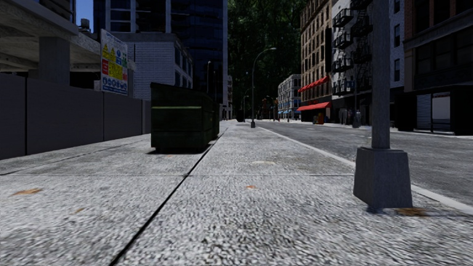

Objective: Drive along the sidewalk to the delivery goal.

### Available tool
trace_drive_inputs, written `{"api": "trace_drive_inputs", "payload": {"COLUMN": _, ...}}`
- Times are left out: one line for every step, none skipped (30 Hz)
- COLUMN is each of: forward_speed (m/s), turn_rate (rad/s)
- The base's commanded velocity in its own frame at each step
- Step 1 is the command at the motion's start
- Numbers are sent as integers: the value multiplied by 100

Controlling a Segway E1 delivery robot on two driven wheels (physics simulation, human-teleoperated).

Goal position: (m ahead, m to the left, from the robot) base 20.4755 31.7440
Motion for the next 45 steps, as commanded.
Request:
{"api": "trace_drive_inputs", "payload": {"forward_speed": 200, "turn_rate": 0}}
{"api": "trace_drive_inputs", "payload": {"forward_speed": 200, "turn_rate": 0}}
{"api": "trace_drive_inputs", "payload": {"forward_speed": 200, "turn_rate": 0}}
{"api": "trace_drive_inputs", "payload": {"forward_speed": 200, "turn_rate": 0}}
{"api": "trace_drive_inputs", "payload": {"forward_speed": 200, "turn_rate": 0}}
{"api": "trace_drive_inputs", "payload": {"forward_speed": 200, "turn_rate": 0}}
{"api": "trace_drive_inputs", "payload": {"forward_speed": 200, "turn_rate": 0}}
{"api": "trace_drive_inputs", "payload": {"forward_speed": 200, "turn_rate": 0}}
{"api": "trace_drive_inputs", "payload": {"forward_speed": 200, "turn_rate": 0}}
{"api": "trace_drive_inputs", "payload": {"forward_speed": 200, "turn_rate": 0}}
{"api": "trace_drive_inputs", "payload": {"forward_speed": 200, "turn_rate": 0}}
{"api": "trace_drive_inputs", "payload": {"forward_speed": 200, "turn_rate": 0}}
{"api": "trace_drive_inputs", "payload": {"forward_speed": 200, "turn_rate": 0}}
{"api": "trace_drive_inputs", "payload": {"forward_speed": 200, "turn_rate": 0}}
{"api": "trace_drive_inputs", "payload": {"forward_speed": 200, "turn_rate": 0}}
{"api": "trace_drive_inputs", "payload": {"forward_speed": 200, "turn_rate": 0}}
{"api": "trace_drive_inputs", "payload": {"forward_speed": 200, "turn_rate": 0}}
{"api": "trace_drive_inputs", "payload": {"forward_speed": 200, "turn_rate": 0}}
{"api": "trace_drive_inputs", "payload": {"forward_speed": 200, "turn_rate": 0}}
{"api": "trace_drive_inputs", "payload": {"forward_speed": 200, "turn_rate": 0}}
{"api": "trace_drive_inputs", "payload": {"forward_speed": 200, "turn_rate": 0}}
{"api": "trace_drive_inputs", "payload": {"forward_speed": 200, "turn_rate": 0}}
{"api": "trace_drive_inputs", "payload": {"forward_speed": 200, "turn_rate": 0}}
{"api": "trace_drive_inputs", "payload": {"forward_speed": 200, "turn_rate": 0}}
{"api": "trace_drive_inputs", "payload": {"forward_speed": 200, "turn_rate": 0}}
{"api": "trace_drive_inputs", "payload": {"forward_speed": 200, "turn_rate": 0}}
{"api": "trace_drive_inputs", "payload": {"forward_speed": 200, "turn_rate": 0}}
{"api": "trace_drive_inputs", "payload": {"forward_speed": 200, "turn_rate": 0}}
{"api": "trace_drive_inputs", "payload": {"forward_speed": 200, "turn_rate": 0}}
{"api": "trace_drive_inputs", "payload": {"forward_speed": 200, "turn_rate": 0}}
{"api": "trace_drive_inputs", "payload": {"forward_speed": 200, "turn_rate": 0}}
{"api": "trace_drive_inputs", "payload": {"forward_speed": 200, "turn_rate": 0}}
{"api": "trace_drive_inputs", "payload": {"forward_speed": 200, "turn_rate": 0}}
{"api": "trace_drive_inputs", "payload": {"forward_speed": 200, "turn_rate": 0}}
{"api": "trace_drive_inputs", "payload": {"forward_speed": 200, "turn_rate": 0}}
{"api": "trace_drive_inputs", "payload": {"forward_speed": 200, "turn_rate": 0}}
{"api": "trace_drive_inputs", "payload": {"forward_speed": 200, "turn_rate": 0}}
{"api": "trace_drive_inputs", "payload": {"forward_speed": 200, "turn_rate": 0}}
{"api": "trace_drive_inputs", "payload": {"forward_speed": 200, "turn_rate": 0}}
{"api": "trace_drive_inputs", "payload": {"forward_speed": 200, "turn_rate": 0}}
{"api": "trace_drive_inputs", "payload": {"forward_speed": 200, "turn_rate": 0}}
{"api": "trace_drive_inputs", "payload": {"forward_speed": 200, "turn_rate": 0}}
{"api": "trace_drive_inputs", "payload": {"forward_speed": 200, "turn_rate": 0}}
{"api": "trace_drive_inputs", "payload": {"forward_speed": 200, "turn_rate": 0}}
{"api": "trace_drive_inputs", "payload": {"forward_speed": 200, "turn_rate": 0}}
